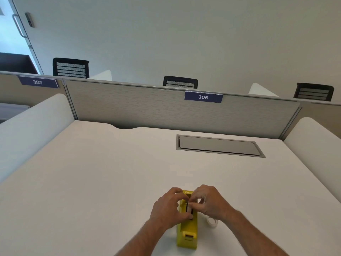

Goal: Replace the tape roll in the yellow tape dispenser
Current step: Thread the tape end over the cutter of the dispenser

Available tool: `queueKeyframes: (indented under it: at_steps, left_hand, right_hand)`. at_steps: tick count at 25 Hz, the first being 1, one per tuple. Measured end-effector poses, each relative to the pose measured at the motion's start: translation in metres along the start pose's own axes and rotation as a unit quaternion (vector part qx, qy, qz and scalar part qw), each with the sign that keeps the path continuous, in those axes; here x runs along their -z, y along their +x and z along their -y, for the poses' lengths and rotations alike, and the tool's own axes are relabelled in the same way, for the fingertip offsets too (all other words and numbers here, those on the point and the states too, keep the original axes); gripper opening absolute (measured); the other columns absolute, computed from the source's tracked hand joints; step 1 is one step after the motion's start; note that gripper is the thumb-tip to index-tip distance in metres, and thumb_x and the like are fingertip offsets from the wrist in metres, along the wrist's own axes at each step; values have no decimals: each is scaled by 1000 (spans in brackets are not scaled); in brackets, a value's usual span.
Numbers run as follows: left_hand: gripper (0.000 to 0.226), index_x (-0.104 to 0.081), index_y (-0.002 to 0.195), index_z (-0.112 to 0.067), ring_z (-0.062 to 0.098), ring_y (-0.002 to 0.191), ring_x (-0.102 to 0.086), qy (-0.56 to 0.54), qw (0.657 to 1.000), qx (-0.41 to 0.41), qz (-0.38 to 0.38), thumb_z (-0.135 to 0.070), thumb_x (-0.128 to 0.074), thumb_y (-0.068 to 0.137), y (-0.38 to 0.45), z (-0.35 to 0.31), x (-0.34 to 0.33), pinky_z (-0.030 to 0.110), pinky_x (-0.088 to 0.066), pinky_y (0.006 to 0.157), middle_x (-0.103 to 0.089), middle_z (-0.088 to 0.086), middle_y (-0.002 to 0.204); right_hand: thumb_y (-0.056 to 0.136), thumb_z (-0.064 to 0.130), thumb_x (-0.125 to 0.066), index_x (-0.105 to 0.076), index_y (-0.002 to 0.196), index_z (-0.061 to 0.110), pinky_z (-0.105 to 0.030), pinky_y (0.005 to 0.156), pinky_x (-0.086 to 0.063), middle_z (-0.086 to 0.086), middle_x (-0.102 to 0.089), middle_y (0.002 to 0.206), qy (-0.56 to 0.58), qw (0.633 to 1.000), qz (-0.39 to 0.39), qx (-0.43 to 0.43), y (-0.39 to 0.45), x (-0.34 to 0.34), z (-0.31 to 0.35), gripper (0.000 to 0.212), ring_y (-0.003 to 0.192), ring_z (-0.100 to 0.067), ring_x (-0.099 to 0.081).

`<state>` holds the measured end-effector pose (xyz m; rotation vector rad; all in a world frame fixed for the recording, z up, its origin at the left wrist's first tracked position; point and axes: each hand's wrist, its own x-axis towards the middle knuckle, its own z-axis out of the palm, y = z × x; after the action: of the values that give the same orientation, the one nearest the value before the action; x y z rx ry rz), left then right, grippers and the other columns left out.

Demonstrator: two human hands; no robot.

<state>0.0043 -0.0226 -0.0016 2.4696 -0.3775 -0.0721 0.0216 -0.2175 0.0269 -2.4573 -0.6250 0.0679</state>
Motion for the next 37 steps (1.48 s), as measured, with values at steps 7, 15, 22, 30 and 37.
queueKeyframes:
  at_steps: [7,15,22,30,37]
  left_hand:
    - [53,-62,110,-44,1,87,-61,-8,1000,-6,-5,-69,-68,64,0,-1,3,20,-52,73,-50,-27,127]
    - [53,-62,112,-43,2,91,-62,5,1000,-6,-7,-70,-66,66,-1,-4,3,23,-53,76,-49,-26,129]
    - [51,-63,111,-42,3,90,-62,14,1000,-6,-13,-69,-65,68,-2,-4,3,25,-54,76,-50,-25,129]
    - [53,-64,111,-43,2,89,-63,13,1000,-7,-10,-70,-65,67,-2,-3,4,25,-55,76,-50,-25,130]
    - [54,-64,112,-42,2,89,-63,16,1000,-5,-8,-72,-65,67,-1,-3,2,25,-55,76,-50,-25,131]
  right_hand:
    - [77,38,-69,-78,87,32,-25,67,-54,18,-73,80,-25,999,-20,19,-3,-6,0,15,86,-5,-59]
    - [76,43,-68,-77,90,36,-24,65,-55,20,-73,81,-26,999,-21,23,-7,-4,-1,18,89,-4,-59]
    - [78,40,-69,-77,91,38,-22,65,-54,21,-74,80,-7,999,-29,21,-6,-6,-4,15,89,-6,-60]
    - [78,41,-70,-78,92,37,-21,66,-55,22,-74,82,-16,999,-28,14,-5,-6,-5,16,90,-4,-60]
    - [78,39,-70,-78,85,37,-24,66,-54,19,-74,75,-6,999,-45,16,-5,-9,-2,11,85,-4,-60]
